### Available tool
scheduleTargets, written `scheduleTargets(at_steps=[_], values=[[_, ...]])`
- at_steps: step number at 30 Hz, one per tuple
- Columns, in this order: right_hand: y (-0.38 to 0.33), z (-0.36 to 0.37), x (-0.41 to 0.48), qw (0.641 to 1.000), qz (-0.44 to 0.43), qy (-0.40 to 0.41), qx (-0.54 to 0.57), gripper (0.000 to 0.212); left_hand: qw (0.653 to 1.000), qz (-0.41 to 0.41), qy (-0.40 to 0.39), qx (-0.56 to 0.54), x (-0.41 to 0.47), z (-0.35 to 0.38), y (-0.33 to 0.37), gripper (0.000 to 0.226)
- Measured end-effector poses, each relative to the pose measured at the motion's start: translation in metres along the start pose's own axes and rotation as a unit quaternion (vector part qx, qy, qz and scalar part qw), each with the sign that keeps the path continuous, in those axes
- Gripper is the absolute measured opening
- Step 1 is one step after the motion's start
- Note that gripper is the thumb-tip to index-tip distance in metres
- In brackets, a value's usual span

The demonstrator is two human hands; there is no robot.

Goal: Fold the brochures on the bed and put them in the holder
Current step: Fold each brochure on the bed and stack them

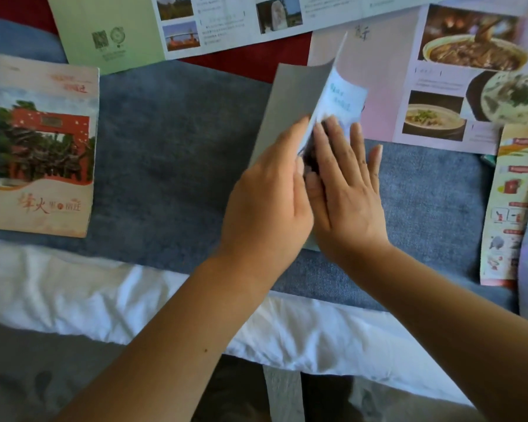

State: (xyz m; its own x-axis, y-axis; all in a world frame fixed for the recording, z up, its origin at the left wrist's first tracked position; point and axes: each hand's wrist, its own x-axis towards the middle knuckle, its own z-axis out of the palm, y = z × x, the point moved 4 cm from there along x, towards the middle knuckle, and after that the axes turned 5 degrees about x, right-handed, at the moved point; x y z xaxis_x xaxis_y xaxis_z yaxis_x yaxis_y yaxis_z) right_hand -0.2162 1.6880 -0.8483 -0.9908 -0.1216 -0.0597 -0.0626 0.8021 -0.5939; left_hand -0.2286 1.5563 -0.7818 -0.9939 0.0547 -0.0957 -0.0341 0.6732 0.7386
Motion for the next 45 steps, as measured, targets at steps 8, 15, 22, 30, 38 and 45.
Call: scheduleTargets(at_steps=[8, 15, 22, 30, 38, 45], values=[[0.010, -0.016, -0.002, 0.999, -0.041, 0.000, -0.019, 0.053, 0.995, -0.039, 0.066, -0.063, 0.003, -0.007, -0.011, 0.051], [-0.013, 0.012, 0.003, 0.996, -0.068, -0.047, -0.030, 0.055, 0.979, -0.058, 0.013, 0.196, -0.006, -0.023, -0.047, 0.070], [-0.020, 0.039, 0.006, 0.987, -0.068, -0.052, -0.139, 0.058, 0.931, -0.040, -0.012, 0.363, -0.002, -0.006, -0.083, 0.062], [-0.017, 0.044, 0.006, 0.984, -0.062, -0.052, -0.162, 0.059, 0.921, -0.010, -0.001, 0.390, -0.007, 0.019, -0.104, 0.067], [-0.018, 0.039, 0.009, 0.986, -0.052, -0.060, -0.145, 0.054, 0.926, 0.003, -0.005, 0.377, -0.007, 0.016, -0.104, 0.067], [-0.024, 0.034, 0.012, 0.984, -0.087, -0.092, -0.126, 0.053, 0.922, 0.001, -0.004, 0.388, -0.010, -0.001, -0.110, 0.062]])
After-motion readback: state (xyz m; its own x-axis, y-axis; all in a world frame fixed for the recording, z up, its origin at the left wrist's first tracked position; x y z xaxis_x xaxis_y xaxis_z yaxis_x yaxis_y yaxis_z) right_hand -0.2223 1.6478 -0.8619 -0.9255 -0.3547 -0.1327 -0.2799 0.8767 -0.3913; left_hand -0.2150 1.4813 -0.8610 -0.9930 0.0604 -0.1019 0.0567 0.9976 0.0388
